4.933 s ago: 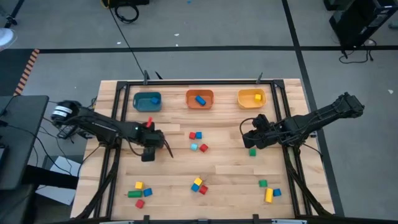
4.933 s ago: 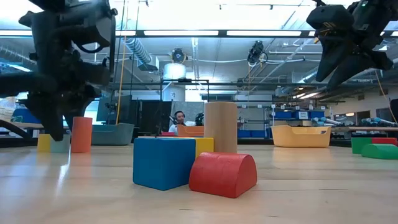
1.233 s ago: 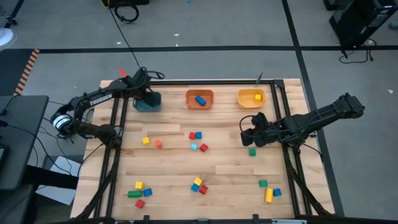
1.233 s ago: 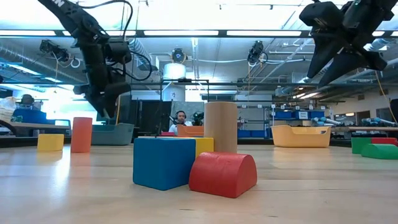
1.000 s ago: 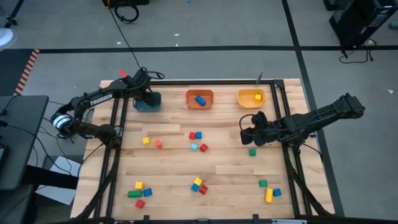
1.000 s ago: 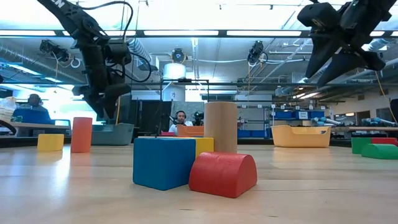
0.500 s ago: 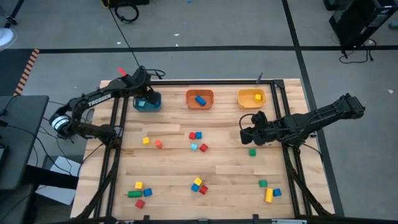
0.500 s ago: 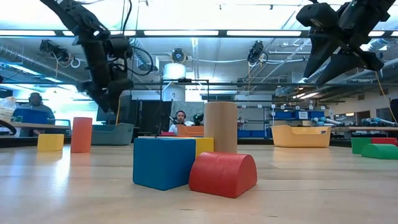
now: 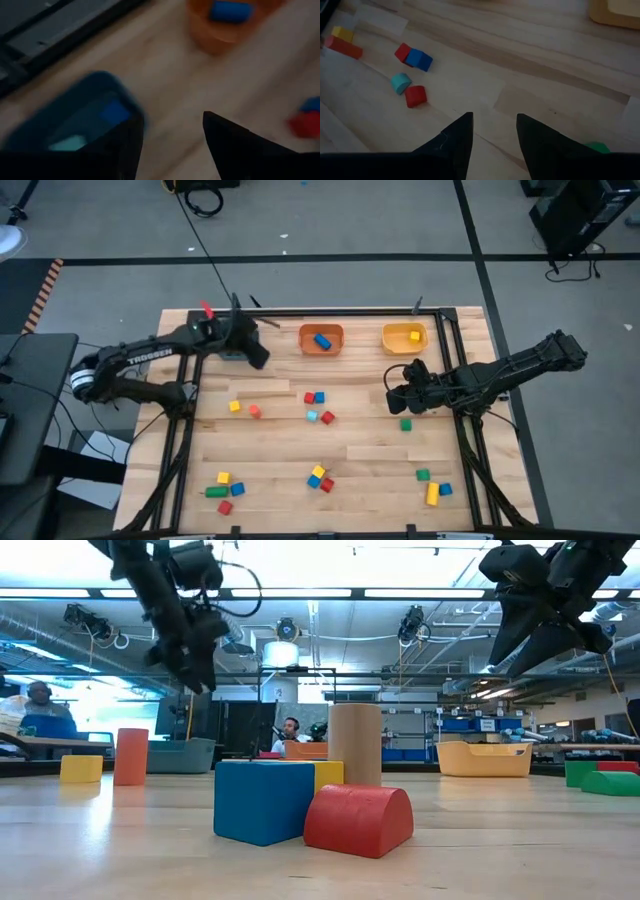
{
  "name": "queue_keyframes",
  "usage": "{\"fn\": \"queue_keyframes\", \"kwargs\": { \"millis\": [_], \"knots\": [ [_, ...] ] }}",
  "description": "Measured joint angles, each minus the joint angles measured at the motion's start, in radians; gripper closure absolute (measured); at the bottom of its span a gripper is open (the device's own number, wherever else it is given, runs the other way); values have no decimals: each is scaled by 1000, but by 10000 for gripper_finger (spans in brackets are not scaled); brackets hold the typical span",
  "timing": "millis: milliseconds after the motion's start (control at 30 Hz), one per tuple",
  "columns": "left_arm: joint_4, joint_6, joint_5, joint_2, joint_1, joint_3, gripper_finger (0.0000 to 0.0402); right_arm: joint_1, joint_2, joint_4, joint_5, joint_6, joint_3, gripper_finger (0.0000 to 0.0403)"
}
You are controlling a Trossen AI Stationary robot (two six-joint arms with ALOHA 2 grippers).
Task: Sort blocks by size
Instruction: Put the blue cube block into the yellow bin
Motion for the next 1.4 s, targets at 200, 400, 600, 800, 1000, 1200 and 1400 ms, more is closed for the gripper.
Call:
{"fn": "queue_keyframes", "kwargs": {
  "millis": [200,400,600,800,1000,1200,1400],
  "knots": [
    [-1,-188,-94,-4,-233,0,188,0,0,0,-5,-28,0,237],
    [-1,-374,-193,-4,-440,0,188,0,0,5,-27,-84,0,237],
    [-3,-549,-246,-4,-612,0,189,3,0,34,-32,-128,0,237],
    [2,-710,-296,6,-774,0,213,33,0,72,-47,-233,0,236],
    [11,-818,-297,23,-899,2,241,70,0,151,-48,-376,0,217],
    [-21,-837,-273,68,-994,0,251,109,31,316,-54,-532,0,183],
    [-38,-685,-186,130,-1031,-1,254,137,141,504,-100,-773,20,167]
  ]
}}
